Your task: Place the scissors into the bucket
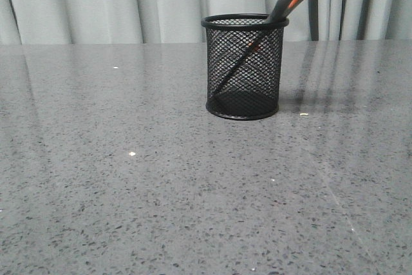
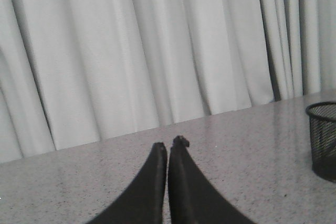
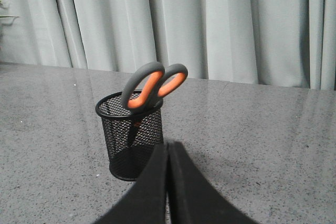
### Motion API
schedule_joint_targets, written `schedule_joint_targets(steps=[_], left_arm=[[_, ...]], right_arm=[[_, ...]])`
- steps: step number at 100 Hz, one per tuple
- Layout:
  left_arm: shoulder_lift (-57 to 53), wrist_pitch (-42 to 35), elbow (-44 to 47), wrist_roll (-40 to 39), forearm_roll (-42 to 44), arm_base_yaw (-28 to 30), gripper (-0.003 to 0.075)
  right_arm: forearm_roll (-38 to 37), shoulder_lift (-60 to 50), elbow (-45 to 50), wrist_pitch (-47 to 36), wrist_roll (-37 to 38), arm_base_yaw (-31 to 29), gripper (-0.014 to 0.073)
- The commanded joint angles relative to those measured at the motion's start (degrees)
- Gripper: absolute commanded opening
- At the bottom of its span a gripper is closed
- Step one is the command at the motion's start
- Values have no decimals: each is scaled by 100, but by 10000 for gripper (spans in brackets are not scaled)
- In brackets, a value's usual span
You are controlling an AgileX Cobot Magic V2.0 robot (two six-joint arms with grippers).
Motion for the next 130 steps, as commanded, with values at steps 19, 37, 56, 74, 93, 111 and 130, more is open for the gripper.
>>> schedule_joint_targets(steps=[19,37,56,74,93,111,130], left_arm=[[-166,-244,492,-1742,1306,1028,-20],[-166,-340,1051,-2001,1377,1373,-19],[-166,-214,1089,-2082,1389,1373,-19],[-156,-242,1079,-2082,1331,1373,-19],[-156,-242,1079,-2082,1331,1373,-20],[-156,-242,1079,-2082,1331,1373,-20],[-156,-242,1079,-2082,1331,1373,-19]], right_arm=[[11,48,-146,-477,-6,-2,-64],[11,48,-146,-477,-6,-2,-64],[11,48,-146,-475,-6,-2,-64],[11,48,-146,-475,-6,-2,-64],[11,48,-146,-475,-6,-2,-64],[11,48,-146,-475,-6,-2,-64],[11,48,-146,-475,-6,-2,-64]])
